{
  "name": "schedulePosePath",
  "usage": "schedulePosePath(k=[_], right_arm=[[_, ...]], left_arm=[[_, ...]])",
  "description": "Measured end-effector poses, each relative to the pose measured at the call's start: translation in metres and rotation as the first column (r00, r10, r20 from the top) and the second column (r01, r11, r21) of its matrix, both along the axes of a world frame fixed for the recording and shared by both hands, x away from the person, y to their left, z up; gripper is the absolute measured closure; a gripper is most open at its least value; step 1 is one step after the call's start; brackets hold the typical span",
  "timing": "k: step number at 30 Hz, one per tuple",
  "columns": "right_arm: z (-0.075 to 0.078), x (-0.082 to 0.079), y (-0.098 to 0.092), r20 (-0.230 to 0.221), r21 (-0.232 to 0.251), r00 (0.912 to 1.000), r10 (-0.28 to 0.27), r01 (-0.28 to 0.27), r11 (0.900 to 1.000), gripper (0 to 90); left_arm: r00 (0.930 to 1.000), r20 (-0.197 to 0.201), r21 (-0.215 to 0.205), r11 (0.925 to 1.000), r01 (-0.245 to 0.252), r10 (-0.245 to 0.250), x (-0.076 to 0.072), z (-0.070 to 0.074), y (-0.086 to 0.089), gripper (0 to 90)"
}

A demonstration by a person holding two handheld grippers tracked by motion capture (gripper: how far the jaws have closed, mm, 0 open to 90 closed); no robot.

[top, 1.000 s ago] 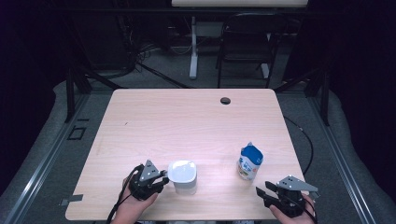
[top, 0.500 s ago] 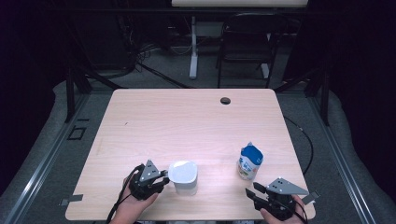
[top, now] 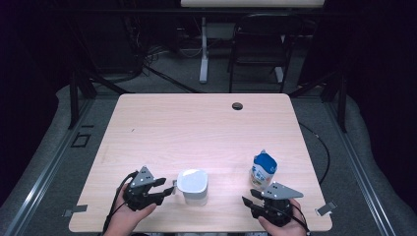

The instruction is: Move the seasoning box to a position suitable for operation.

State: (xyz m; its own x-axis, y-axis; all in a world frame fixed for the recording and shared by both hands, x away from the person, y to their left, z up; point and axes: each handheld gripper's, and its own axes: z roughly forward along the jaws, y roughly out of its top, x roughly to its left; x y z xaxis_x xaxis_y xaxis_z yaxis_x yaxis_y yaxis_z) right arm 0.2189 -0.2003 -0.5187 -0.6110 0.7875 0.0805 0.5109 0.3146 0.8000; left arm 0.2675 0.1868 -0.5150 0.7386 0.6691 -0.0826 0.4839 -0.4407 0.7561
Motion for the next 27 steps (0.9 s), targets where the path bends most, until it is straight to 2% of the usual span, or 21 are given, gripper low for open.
schedulePosePath(k=[3, 5, 7, 12, 15, 18, 24, 27], right_arm=[[0.001, 0.005, 0.007, 0.007, 0.005, 0.9999, 0.009, -0.009, 1.0, 62.9], [0.001, 0.008, 0.012, 0.011, 0.008, 0.9998, 0.017, -0.017, 1.0, 63.8], [0.001, 0.011, 0.016, 0.014, 0.016, 0.9996, 0.025, -0.025, 1.0, 64.0], [0.001, 0.015, 0.023, 0.015, 0.016, 0.9991, 0.039, -0.039, 0.999, 65.5], [0.001, 0.017, 0.028, 0.019, 0.019, 0.9986, 0.049, -0.049, 0.999, 66.1], [0.002, 0.019, 0.03, 0.019, 0.028, 0.9985, 0.052, -0.053, 0.998, 66.4], [0.005, 0.023, 0.036, 0.013, 0.033, 0.9985, 0.054, -0.054, 0.998, 64.8], [0.004, 0.026, 0.04, 0.013, 0.051, 0.9985, 0.052, -0.053, 0.997, 61.0]], left_arm=[[0.9994, -0.006, -0.031, 0.9989, 0.035, -0.035, -0.001, 0.006, 0.0, 58.7], [0.9992, -0.001, -0.027, 0.9989, 0.04, -0.04, -0.003, 0.01, -0.002, 59.5], [0.9991, 0.0, -0.042, 0.9982, 0.043, -0.043, -0.002, 0.013, -0.003, 60.7], [0.999, 0.013, -0.045, 0.9981, 0.042, -0.042, -0.002, 0.019, -0.005, 66.3], [0.9977, 0.02, -0.03, 0.9974, 0.065, -0.065, 0.001, 0.024, -0.006, 69.9], [0.997, 0.025, -0.044, 0.9962, 0.075, -0.073, 0.003, 0.028, -0.007, 73.2], [0.9957, 0.032, -0.05, 0.9948, 0.089, -0.087, 0.008, 0.038, -0.013, 76.8], [0.9957, 0.034, -0.053, 0.9948, 0.088, -0.086, 0.01, 0.04, -0.016, 77.3]])
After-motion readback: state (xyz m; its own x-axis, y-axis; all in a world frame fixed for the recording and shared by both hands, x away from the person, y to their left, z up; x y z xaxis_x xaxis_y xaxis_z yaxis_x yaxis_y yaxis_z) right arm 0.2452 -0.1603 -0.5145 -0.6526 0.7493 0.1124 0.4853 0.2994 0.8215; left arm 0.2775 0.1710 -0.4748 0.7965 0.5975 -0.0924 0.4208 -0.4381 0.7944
